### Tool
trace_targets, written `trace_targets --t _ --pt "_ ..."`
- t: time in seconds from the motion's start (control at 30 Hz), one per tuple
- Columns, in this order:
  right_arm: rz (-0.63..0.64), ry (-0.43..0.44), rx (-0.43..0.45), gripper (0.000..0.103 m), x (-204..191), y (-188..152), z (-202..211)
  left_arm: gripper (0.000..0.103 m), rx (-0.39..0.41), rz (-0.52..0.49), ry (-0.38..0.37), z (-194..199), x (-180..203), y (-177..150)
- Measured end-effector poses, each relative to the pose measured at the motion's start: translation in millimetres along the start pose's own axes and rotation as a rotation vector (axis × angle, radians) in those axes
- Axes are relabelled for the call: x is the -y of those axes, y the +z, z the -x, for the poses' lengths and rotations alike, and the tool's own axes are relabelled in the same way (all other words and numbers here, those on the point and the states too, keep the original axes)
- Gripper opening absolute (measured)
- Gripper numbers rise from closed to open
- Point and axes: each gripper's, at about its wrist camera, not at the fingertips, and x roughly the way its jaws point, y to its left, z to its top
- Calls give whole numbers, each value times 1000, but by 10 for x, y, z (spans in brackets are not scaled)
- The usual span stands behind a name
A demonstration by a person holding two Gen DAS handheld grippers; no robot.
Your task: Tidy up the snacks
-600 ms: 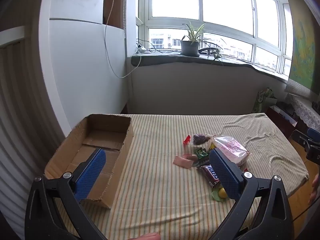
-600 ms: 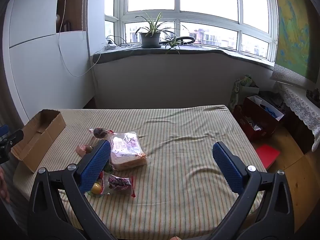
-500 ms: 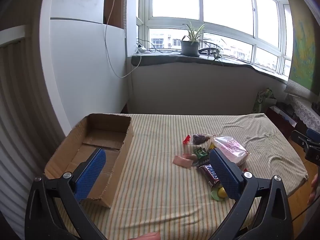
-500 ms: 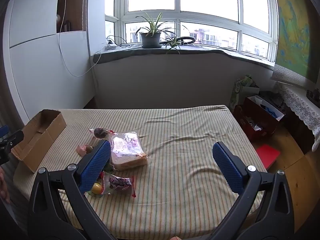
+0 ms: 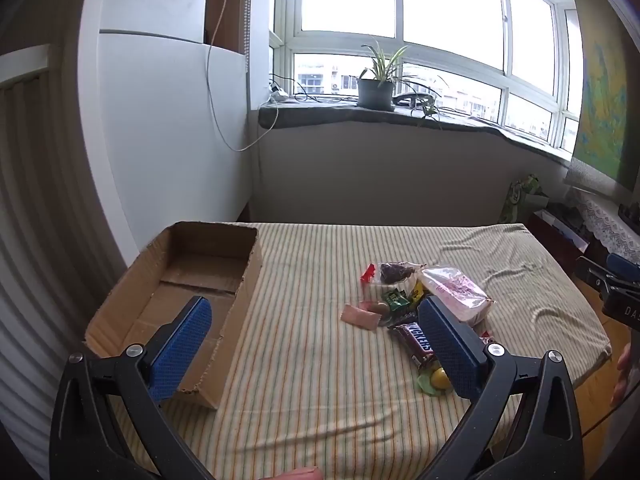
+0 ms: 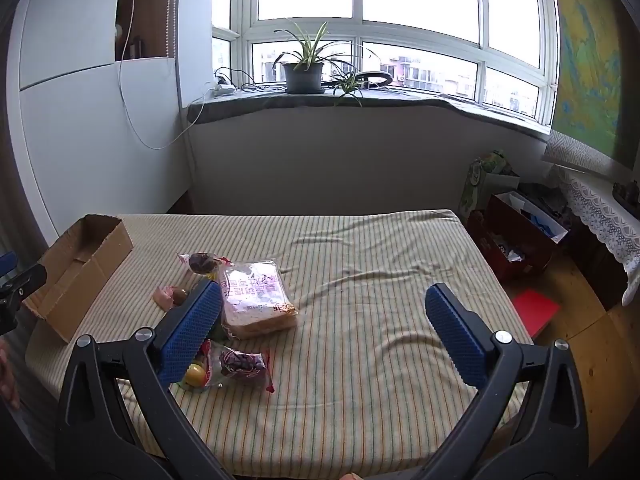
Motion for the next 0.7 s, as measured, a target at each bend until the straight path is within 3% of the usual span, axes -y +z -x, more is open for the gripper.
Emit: trace_targets --t 0.7 --pt "2 -3 -3 103 8 3 1 103 -5 10 -8 20 -1 -7"
